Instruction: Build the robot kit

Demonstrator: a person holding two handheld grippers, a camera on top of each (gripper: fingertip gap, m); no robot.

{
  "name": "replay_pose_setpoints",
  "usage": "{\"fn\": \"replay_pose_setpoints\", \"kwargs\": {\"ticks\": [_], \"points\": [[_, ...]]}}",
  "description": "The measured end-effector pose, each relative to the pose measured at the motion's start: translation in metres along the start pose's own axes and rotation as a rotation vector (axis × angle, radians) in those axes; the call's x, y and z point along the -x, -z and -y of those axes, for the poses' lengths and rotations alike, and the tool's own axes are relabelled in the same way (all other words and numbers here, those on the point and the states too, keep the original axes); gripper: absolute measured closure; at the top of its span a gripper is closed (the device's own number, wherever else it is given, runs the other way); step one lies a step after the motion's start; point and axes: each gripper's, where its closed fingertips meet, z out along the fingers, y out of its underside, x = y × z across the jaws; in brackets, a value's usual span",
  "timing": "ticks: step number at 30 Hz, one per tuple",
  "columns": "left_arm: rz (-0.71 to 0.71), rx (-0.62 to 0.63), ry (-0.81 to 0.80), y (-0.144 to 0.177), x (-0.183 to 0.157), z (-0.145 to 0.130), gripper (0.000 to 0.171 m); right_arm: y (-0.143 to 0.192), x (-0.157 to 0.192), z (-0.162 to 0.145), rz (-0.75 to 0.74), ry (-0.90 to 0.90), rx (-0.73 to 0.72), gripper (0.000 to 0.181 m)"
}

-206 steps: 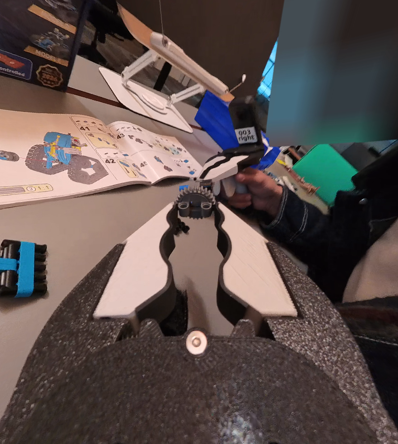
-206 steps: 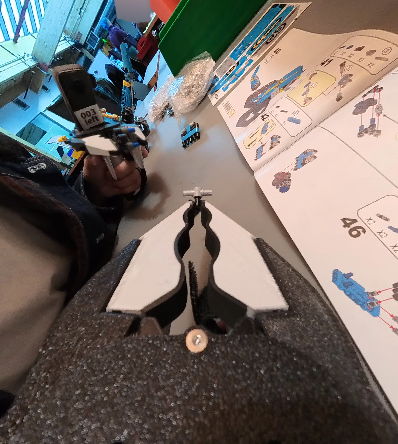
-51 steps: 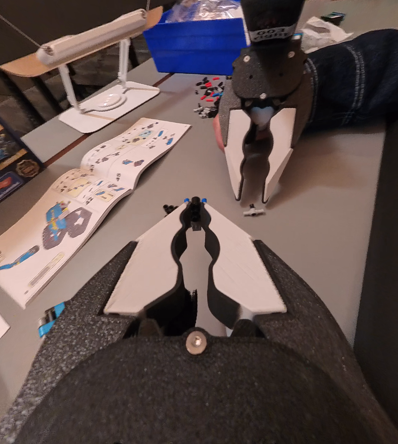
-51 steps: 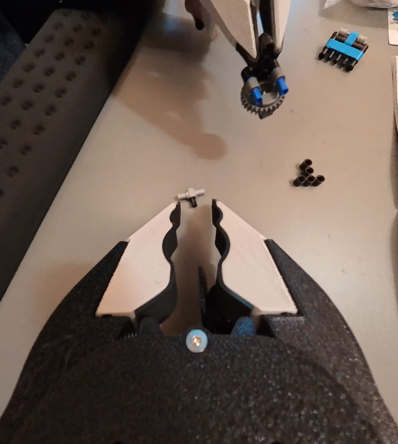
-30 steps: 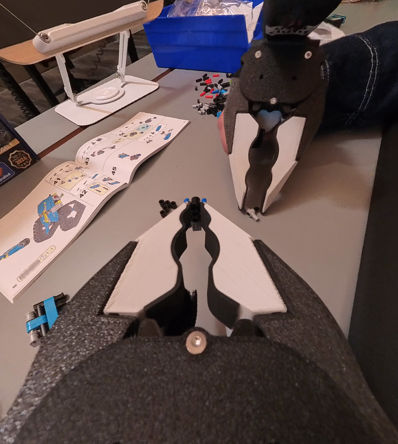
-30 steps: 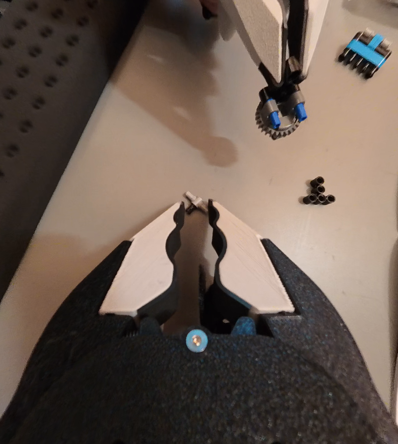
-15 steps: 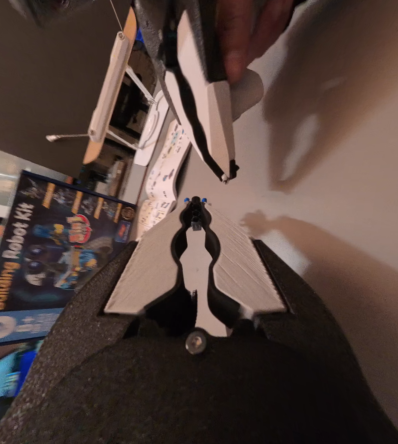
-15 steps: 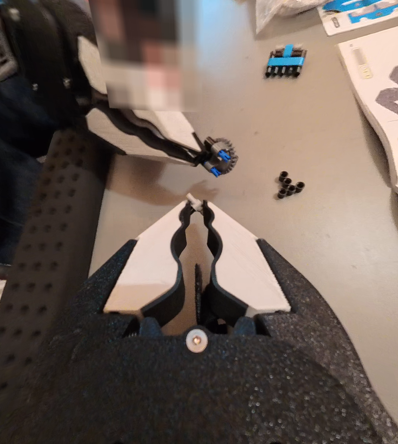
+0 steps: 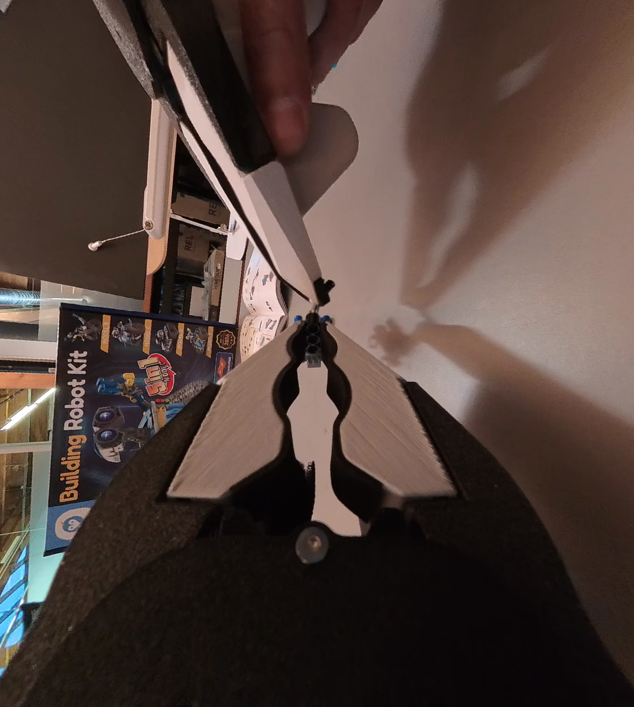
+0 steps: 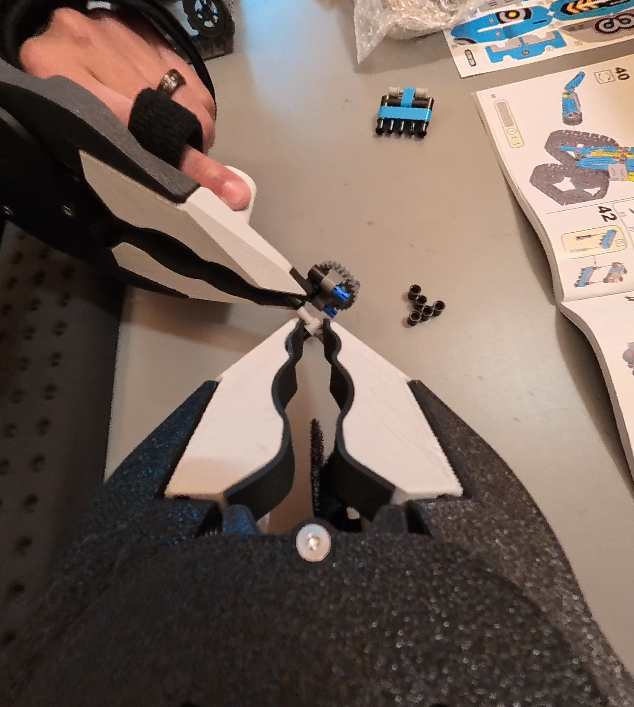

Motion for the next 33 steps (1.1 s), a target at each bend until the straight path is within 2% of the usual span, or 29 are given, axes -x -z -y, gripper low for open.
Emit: {"fn": "replay_pose_setpoints", "kwargs": {"ticks": [12, 22, 29, 33], "points": [[0.019, 0.013, -0.120, -0.002, -0.008, 0.005, 0.165, -0.002, 0.001, -0.007, -0.010, 0.039, 0.054, 0.172], [0.035, 0.017, -0.256, -0.006, -0.018, 0.012, 0.166, -0.003, 0.005, -0.019, 0.071, 0.108, 0.156, 0.173], [0.050, 0.039, -0.326, -0.009, -0.021, 0.017, 0.167, -0.003, 0.004, -0.025, 0.045, 0.139, 0.196, 0.174], [0.039, 0.051, -0.369, -0.012, -0.025, 0.016, 0.167, -0.007, 0.005, -0.028, -0.005, 0.227, 0.223, 0.177]]}}
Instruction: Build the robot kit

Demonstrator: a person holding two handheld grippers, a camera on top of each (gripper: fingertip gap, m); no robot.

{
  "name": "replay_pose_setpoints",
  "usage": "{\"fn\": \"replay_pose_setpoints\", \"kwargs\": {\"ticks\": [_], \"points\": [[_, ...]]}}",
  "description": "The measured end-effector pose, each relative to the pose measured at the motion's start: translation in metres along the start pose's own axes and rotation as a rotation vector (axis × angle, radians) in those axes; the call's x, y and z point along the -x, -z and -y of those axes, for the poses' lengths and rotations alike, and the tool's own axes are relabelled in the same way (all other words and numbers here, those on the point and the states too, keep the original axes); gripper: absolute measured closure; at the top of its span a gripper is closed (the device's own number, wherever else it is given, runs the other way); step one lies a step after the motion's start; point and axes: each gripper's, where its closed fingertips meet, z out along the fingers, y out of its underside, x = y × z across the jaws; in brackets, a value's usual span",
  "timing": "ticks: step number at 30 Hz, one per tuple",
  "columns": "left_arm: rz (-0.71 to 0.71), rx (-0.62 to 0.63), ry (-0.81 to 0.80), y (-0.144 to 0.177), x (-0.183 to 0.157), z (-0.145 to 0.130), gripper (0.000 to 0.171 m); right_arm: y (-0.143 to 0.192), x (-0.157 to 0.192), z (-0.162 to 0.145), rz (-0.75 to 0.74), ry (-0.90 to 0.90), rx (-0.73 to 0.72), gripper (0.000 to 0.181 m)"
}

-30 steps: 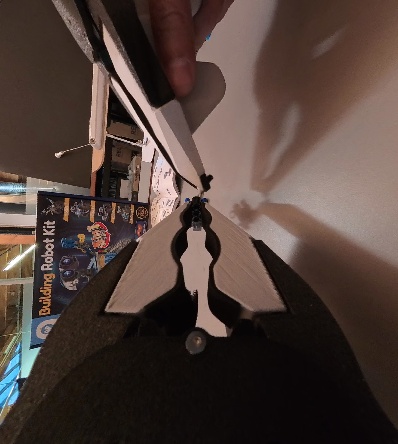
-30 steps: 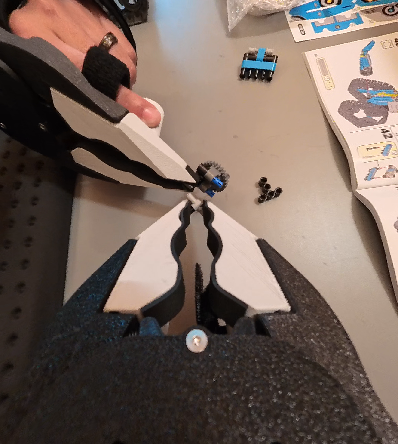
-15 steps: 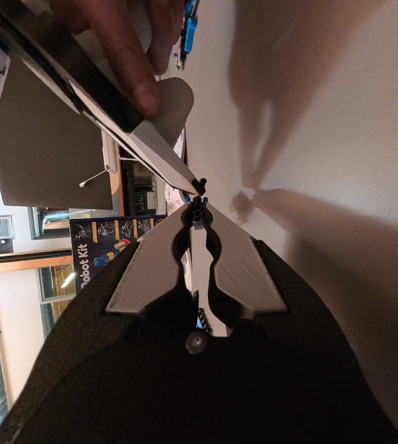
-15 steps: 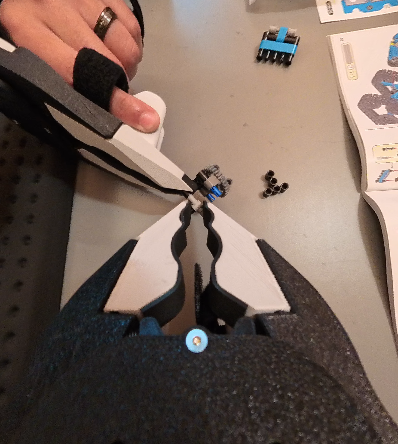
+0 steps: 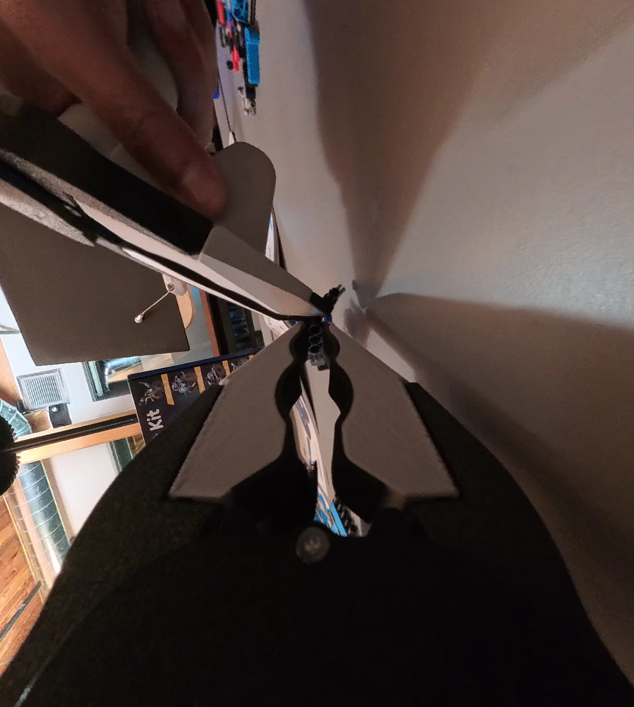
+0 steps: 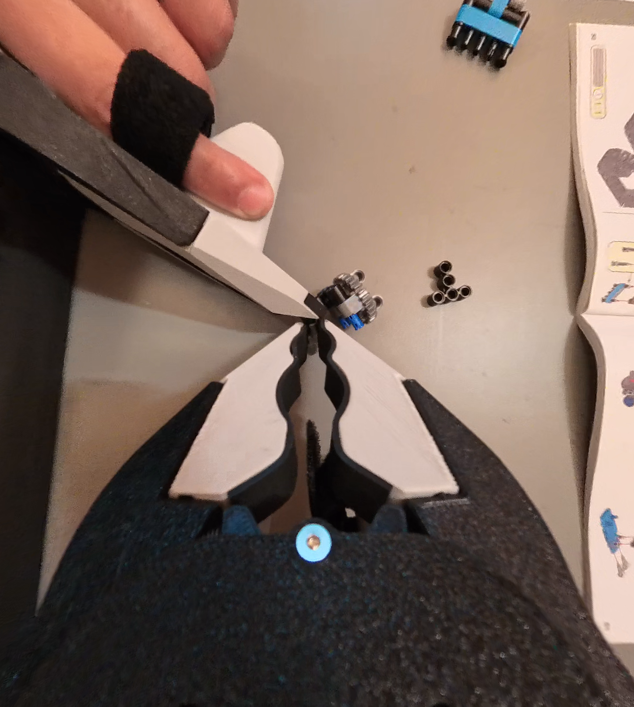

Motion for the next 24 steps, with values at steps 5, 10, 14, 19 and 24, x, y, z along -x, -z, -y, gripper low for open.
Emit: {"fn": "replay_pose_setpoints", "kwargs": {"ticks": [5, 10, 14, 19, 24], "points": [[-0.009, 0.007, 0.063, 0.000, 0.005, -0.004, 0.167, 0.004, -0.005, 0.005, -0.038, 0.035, -0.032, 0.176], [-0.037, 0.042, 0.119, -0.001, 0.002, -0.018, 0.165, 0.007, -0.010, 0.003, -0.072, 0.062, -0.047, 0.176], [-0.024, 0.036, 0.224, 0.002, 0.013, -0.023, 0.165, 0.012, -0.020, -0.004, -0.082, 0.004, -0.129, 0.176], [-0.069, 0.031, 0.241, 0.001, 0.005, -0.023, 0.165, -0.002, -0.012, -0.021, -0.056, 0.048, -0.056, 0.175], [-0.079, 0.009, 0.274, 0.003, 0.006, -0.021, 0.165, 0.001, -0.006, -0.021, 0.063, -0.046, -0.135, 0.163]]}}
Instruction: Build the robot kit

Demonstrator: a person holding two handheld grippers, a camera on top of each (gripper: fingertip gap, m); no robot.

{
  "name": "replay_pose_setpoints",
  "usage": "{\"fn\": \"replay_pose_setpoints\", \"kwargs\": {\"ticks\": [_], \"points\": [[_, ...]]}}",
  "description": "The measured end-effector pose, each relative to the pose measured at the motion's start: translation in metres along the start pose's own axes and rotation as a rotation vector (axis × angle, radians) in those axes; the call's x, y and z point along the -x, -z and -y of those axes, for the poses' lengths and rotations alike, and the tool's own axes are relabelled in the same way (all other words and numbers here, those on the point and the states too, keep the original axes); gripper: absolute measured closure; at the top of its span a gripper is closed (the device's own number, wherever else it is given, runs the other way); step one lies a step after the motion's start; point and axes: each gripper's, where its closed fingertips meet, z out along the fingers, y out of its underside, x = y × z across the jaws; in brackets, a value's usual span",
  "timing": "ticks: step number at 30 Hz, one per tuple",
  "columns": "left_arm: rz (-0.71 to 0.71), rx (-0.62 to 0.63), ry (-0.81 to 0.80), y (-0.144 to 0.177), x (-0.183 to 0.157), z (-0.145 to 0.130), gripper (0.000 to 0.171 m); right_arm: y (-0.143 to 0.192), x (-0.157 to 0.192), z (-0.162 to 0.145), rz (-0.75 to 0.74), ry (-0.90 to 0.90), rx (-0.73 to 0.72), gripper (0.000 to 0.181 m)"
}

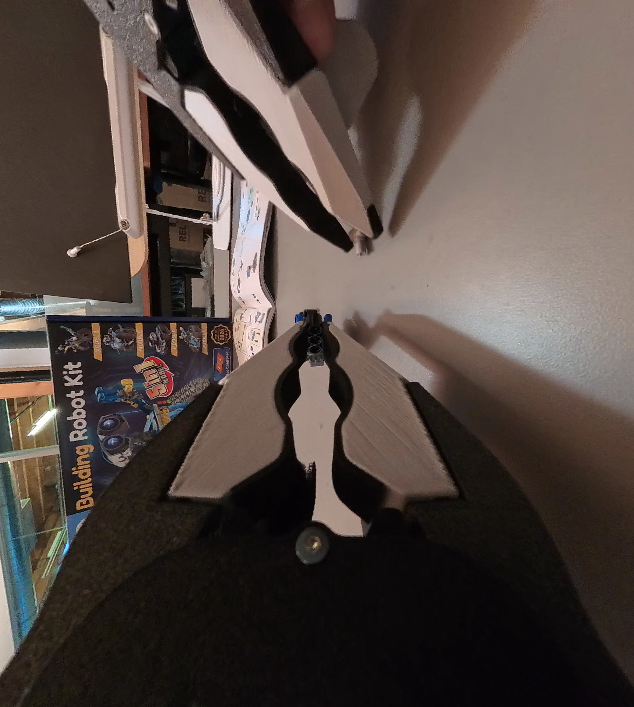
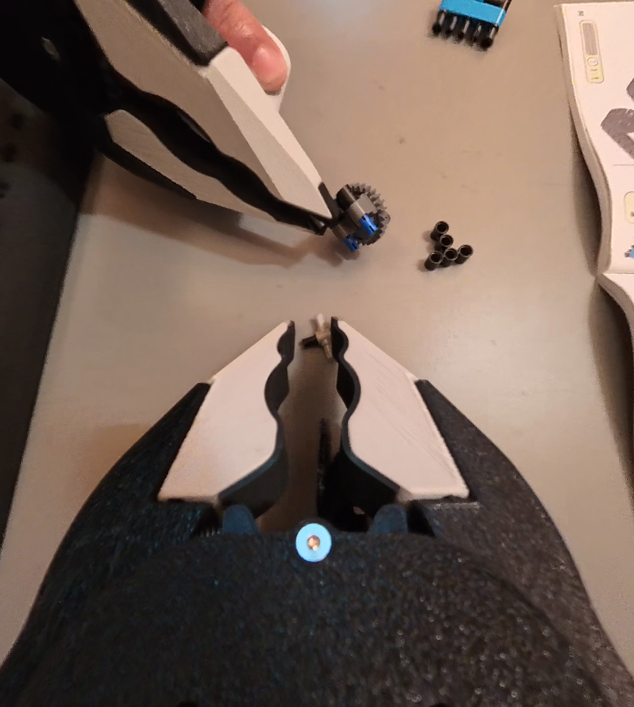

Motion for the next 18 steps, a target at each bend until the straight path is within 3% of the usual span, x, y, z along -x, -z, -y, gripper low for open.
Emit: {"fn": "replay_pose_setpoints", "kwargs": {"ticks": [3, 8, 13, 18], "points": [[-0.003, -0.019, 0.012, 0.002, 0.000, 0.003, 0.165, 0.014, 0.000, 0.002, 0.071, -0.015, -0.115, 0.164], [-0.015, -0.038, 0.022, 0.003, -0.001, 0.006, 0.165, 0.024, -0.006, -0.004, 0.118, 0.010, -0.140, 0.166], [-0.023, -0.048, 0.022, 0.003, -0.002, 0.009, 0.165, 0.011, -0.006, -0.012, 0.051, 0.092, -0.071, 0.168], [-0.038, -0.062, 0.028, 0.003, -0.004, 0.012, 0.165, 0.001, -0.001, -0.006, 0.102, 0.082, -0.065, 0.172]]}}
